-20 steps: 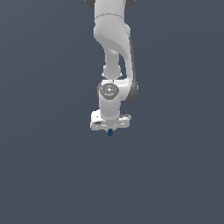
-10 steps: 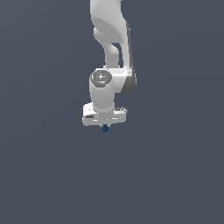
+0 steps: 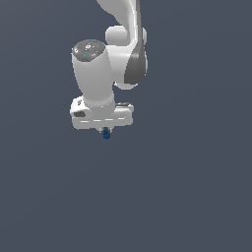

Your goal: Pick up the object and move it to a goal position.

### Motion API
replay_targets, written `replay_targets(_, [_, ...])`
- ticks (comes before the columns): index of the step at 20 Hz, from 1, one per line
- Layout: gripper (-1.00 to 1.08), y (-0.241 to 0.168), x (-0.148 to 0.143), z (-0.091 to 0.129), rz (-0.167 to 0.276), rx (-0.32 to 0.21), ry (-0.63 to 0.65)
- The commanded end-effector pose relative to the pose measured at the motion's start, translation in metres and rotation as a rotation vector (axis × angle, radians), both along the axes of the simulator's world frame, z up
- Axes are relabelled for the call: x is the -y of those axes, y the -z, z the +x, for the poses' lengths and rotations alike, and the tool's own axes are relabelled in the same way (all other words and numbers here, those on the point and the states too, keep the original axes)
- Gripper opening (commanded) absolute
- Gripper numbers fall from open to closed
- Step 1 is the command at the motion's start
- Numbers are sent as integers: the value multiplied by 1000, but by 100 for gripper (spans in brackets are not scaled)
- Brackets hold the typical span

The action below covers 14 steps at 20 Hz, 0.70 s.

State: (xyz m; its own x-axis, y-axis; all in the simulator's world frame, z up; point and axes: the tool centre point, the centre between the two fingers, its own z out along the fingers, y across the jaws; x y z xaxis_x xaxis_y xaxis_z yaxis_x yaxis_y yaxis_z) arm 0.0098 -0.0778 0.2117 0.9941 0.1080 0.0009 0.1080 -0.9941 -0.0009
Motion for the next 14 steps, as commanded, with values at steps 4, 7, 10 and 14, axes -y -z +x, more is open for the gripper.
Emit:
replay_targets(4, [-100, -58, 24, 8, 0, -1, 0])
replay_targets(7, [-100, -88, 37, 13, 0, -1, 0])
replay_targets(10, [-100, -116, 49, 17, 0, -1, 0])
replay_targets(14, [-100, -148, 62, 23, 0, -1, 0])
